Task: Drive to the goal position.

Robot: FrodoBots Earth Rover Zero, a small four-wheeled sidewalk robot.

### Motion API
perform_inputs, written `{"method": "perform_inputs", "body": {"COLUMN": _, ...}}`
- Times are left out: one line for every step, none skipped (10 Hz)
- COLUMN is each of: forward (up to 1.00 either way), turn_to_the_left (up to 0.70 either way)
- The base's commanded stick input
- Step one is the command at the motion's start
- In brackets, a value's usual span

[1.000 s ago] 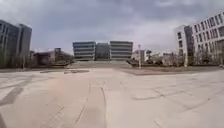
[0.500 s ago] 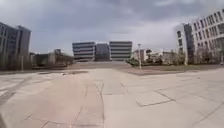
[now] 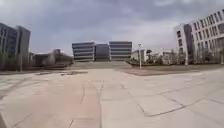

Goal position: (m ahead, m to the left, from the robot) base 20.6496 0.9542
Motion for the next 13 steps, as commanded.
{"method": "perform_inputs", "body": {"forward": 0.7, "turn_to_the_left": 0.0}}
{"method": "perform_inputs", "body": {"forward": 0.7, "turn_to_the_left": 0.0}}
{"method": "perform_inputs", "body": {"forward": 0.7, "turn_to_the_left": 0.0}}
{"method": "perform_inputs", "body": {"forward": 0.7, "turn_to_the_left": 0.0}}
{"method": "perform_inputs", "body": {"forward": 0.7, "turn_to_the_left": 0.0}}
{"method": "perform_inputs", "body": {"forward": 0.7, "turn_to_the_left": 0.0}}
{"method": "perform_inputs", "body": {"forward": 0.7, "turn_to_the_left": 0.0}}
{"method": "perform_inputs", "body": {"forward": 0.7, "turn_to_the_left": 0.0}}
{"method": "perform_inputs", "body": {"forward": 0.7, "turn_to_the_left": 0.0}}
{"method": "perform_inputs", "body": {"forward": 0.7, "turn_to_the_left": 0.0}}
{"method": "perform_inputs", "body": {"forward": 0.7, "turn_to_the_left": 0.0}}
{"method": "perform_inputs", "body": {"forward": 0.7, "turn_to_the_left": 0.0}}
{"method": "perform_inputs", "body": {"forward": 0.7, "turn_to_the_left": 0.0}}
